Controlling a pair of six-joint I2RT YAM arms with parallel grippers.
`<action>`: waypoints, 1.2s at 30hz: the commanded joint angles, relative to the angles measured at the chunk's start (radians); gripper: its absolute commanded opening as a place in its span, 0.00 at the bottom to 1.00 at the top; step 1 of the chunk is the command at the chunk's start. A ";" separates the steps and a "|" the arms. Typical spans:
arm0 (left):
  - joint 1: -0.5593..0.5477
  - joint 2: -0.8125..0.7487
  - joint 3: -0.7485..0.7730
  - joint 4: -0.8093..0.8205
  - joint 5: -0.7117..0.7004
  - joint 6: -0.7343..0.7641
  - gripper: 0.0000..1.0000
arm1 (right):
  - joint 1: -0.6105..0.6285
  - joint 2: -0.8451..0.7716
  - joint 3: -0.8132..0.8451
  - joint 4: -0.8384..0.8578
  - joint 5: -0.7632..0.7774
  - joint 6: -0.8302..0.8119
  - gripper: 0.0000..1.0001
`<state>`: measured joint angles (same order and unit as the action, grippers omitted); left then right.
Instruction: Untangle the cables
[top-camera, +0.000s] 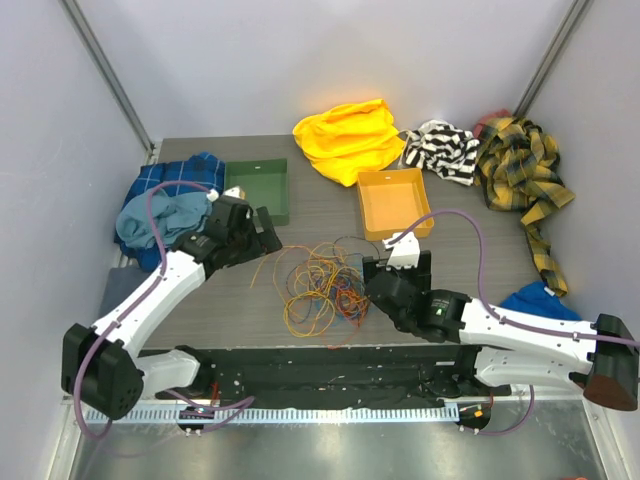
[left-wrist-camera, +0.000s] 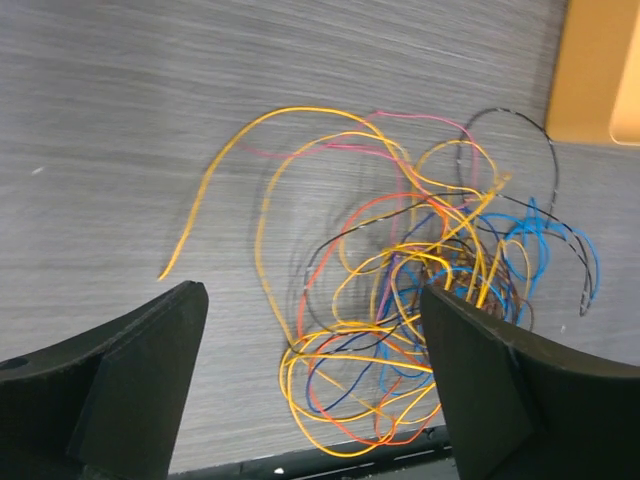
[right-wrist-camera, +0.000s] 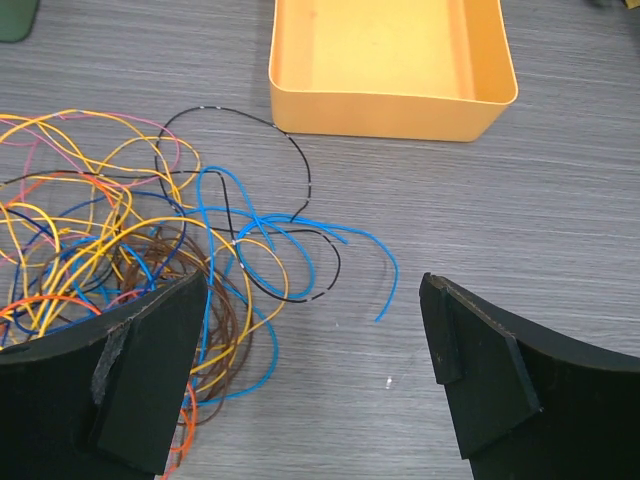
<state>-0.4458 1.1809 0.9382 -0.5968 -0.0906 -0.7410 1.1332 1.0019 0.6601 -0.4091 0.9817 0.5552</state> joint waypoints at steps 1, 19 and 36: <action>-0.054 0.049 0.024 0.163 0.134 0.075 0.90 | 0.002 -0.006 0.022 0.064 0.003 0.040 0.96; -0.211 0.404 0.221 0.121 -0.018 0.173 0.83 | 0.002 -0.115 -0.019 0.035 -0.011 0.071 0.95; -0.220 0.485 0.254 0.143 -0.006 0.158 0.22 | 0.002 -0.126 -0.051 0.026 -0.002 0.084 0.95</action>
<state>-0.6601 1.6577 1.1629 -0.4690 -0.0940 -0.5911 1.1332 0.8898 0.6117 -0.3912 0.9554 0.6056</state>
